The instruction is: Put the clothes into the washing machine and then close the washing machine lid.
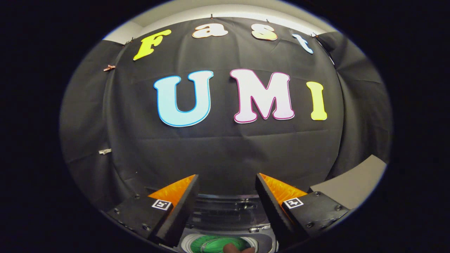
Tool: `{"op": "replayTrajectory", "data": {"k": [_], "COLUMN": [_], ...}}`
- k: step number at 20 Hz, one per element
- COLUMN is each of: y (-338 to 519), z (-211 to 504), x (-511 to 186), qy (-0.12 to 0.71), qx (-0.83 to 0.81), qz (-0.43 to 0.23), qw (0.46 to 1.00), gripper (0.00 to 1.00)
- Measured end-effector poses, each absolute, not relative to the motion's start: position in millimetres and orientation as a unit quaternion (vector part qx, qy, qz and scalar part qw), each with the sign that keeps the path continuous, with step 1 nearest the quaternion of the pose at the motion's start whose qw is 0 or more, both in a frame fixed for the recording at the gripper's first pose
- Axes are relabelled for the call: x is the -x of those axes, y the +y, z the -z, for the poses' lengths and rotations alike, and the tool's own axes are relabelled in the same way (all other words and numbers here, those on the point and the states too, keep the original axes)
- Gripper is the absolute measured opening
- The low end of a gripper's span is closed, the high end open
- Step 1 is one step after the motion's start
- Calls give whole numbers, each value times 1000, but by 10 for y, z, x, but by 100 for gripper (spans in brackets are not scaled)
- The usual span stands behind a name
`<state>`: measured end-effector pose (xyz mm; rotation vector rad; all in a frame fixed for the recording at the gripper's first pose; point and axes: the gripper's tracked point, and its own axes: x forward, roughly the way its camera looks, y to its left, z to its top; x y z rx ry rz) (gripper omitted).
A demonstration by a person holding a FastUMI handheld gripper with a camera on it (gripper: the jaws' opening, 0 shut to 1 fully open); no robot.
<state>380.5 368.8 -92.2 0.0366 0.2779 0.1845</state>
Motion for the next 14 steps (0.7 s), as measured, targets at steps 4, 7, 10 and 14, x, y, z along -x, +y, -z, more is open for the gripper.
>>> {"op": "replayTrajectory", "data": {"k": [4,7,10,14], "y": [3748,3857,3961,4064], "z": [1117,1365,1613,1814], "x": [-4179,-4302,-4354,-4328], "qy": [172,209,245,268], "qx": [-3,5,18,15], "qz": [-75,-75,-80,-88], "qw": [982,975,966,959], "gripper": [99,100,100,100]}}
